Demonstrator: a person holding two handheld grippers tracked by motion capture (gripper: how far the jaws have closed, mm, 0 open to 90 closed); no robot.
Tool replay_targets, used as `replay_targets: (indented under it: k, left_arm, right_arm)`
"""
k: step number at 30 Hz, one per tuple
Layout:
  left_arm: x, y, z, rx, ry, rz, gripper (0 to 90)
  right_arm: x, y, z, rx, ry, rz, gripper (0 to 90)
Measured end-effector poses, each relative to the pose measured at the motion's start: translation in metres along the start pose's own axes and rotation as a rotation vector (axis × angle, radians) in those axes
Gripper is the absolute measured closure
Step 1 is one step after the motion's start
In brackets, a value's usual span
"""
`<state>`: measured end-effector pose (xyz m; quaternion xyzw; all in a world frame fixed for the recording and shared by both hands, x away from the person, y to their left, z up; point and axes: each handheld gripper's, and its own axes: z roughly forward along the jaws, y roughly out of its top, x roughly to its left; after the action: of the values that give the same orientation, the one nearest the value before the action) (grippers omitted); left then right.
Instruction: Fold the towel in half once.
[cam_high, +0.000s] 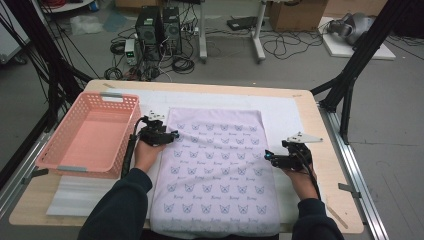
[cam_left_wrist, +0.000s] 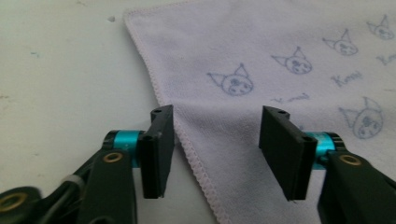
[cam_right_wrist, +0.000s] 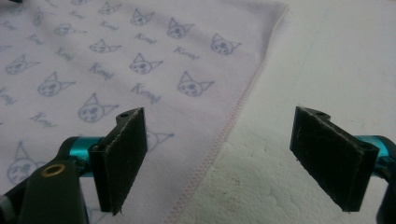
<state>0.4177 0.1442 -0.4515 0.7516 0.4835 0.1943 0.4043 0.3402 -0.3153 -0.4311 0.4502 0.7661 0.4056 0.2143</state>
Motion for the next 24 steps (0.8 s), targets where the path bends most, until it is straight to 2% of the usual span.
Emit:
replay_targets:
  k: [2, 4, 5, 7, 9, 10, 13, 15, 18, 19, 22, 24]
  left_arm:
    - [-0.001, 0.0, 0.0, 0.0, 0.029, 0.004, 54.6]
    - [0.001, 0.0, 0.0, -0.003, 0.038, -0.008, 62.4]
    - [0.002, 0.0, -0.001, -0.006, 0.034, -0.024, 64.9]
    - [0.005, -0.001, -0.001, -0.01, 0.0, -0.042, 75.0]
    - [0.003, -0.001, -0.001, -0.007, -0.009, -0.013, 83.3]
    - [0.002, 0.0, 0.0, -0.007, -0.007, 0.0, 84.1]
    - [0.002, 0.0, 0.0, -0.005, -0.012, 0.002, 85.3]
    - [0.002, -0.001, -0.001, -0.005, -0.016, 0.004, 86.0]
    - [0.003, -0.001, -0.001, -0.007, -0.024, -0.01, 86.4]
    - [0.004, -0.001, -0.001, -0.008, -0.027, -0.017, 86.4]
    - [0.005, -0.001, -0.001, -0.01, -0.032, -0.03, 86.7]
    - [0.006, -0.001, -0.001, -0.011, -0.032, -0.04, 86.8]
  right_arm:
    - [-0.001, 0.0, 0.004, 0.019, -0.014, 0.0, 18.2]
    - [-0.003, 0.002, 0.01, 0.036, -0.032, 0.007, 18.6]
    - [-0.004, 0.004, 0.015, 0.045, -0.038, 0.016, 18.8]
    - [-0.006, 0.009, 0.027, 0.064, -0.048, 0.027, 18.9]
    - [-0.006, 0.014, 0.04, 0.087, -0.036, 0.045, 19.3]
    - [-0.005, 0.017, 0.047, 0.1, -0.039, 0.047, 20.0]
    - [-0.002, 0.024, 0.064, 0.143, -0.062, 0.024, 24.3]
    - [-0.002, 0.028, 0.068, 0.146, -0.073, 0.036, 28.5]
    - [-0.002, 0.032, 0.07, 0.151, -0.073, 0.045, 40.8]
    - [-0.003, 0.033, 0.07, 0.149, -0.07, 0.05, 49.3]
    - [-0.003, 0.034, 0.07, 0.148, -0.059, 0.048, 66.5]
    - [-0.003, 0.035, 0.071, 0.15, -0.029, 0.044, 83.3]
